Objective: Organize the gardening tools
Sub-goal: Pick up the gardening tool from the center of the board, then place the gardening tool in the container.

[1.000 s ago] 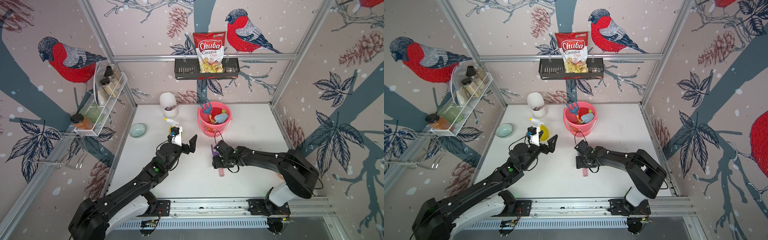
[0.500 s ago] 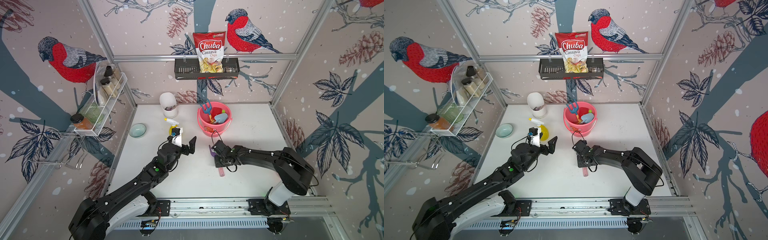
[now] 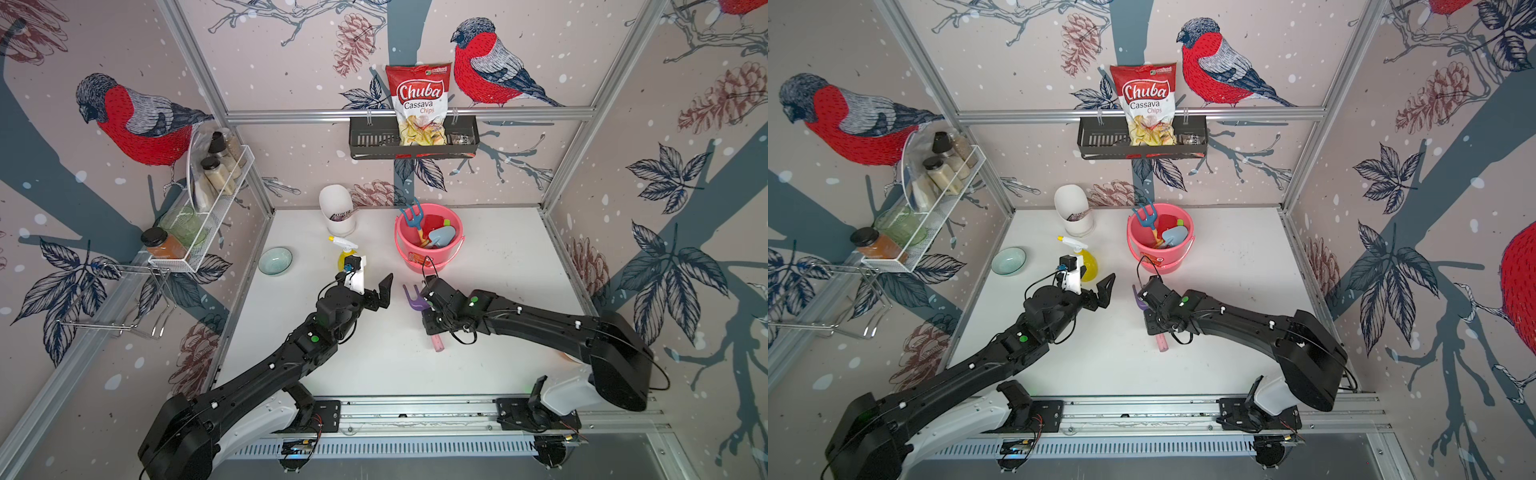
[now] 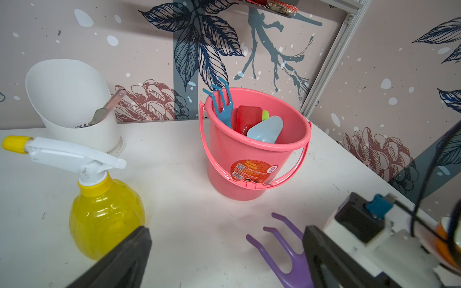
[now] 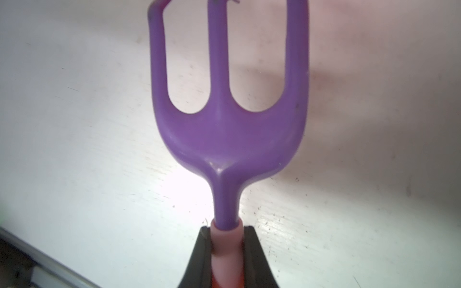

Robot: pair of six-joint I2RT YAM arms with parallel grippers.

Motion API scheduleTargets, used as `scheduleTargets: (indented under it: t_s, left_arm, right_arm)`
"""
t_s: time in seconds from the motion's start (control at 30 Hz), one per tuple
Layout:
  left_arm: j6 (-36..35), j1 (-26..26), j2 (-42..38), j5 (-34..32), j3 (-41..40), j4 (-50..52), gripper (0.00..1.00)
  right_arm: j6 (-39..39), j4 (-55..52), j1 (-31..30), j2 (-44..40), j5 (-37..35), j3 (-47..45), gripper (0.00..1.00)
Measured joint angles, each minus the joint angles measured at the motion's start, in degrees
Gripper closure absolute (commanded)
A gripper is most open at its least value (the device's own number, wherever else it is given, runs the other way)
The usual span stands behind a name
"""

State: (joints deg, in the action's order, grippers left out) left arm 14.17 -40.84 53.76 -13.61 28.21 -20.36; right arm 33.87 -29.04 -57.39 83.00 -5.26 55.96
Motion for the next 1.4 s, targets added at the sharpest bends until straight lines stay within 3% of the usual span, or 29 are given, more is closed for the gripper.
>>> scheduleTargets:
  t_s: [0.37,0.63,1.07,1.4]
  left_arm:
    - [0.0,0.0,0.2,0.0,0.8,0.5,0.01]
    - [1.1,0.0,-0.4,0.8,0.6,1.8,0.01]
    - [3.6,0.0,-0.5,5.0,-0.8,3.0,0.01]
    - [4.0,0.0,-1.4,6.0,-1.7,3.0,0.01]
  right_arm:
    - [-2.8,2.1,1.8,-12.7,-11.9,4.7,1.0]
    - [-8.8,15.8,10.8,-14.6,-20.3,3.3,1.0]
    - [-18.5,39.6,15.6,-0.8,-23.2,7.3,1.0]
    - [-19.1,51.5,16.9,11.5,-23.4,8.9,1.0]
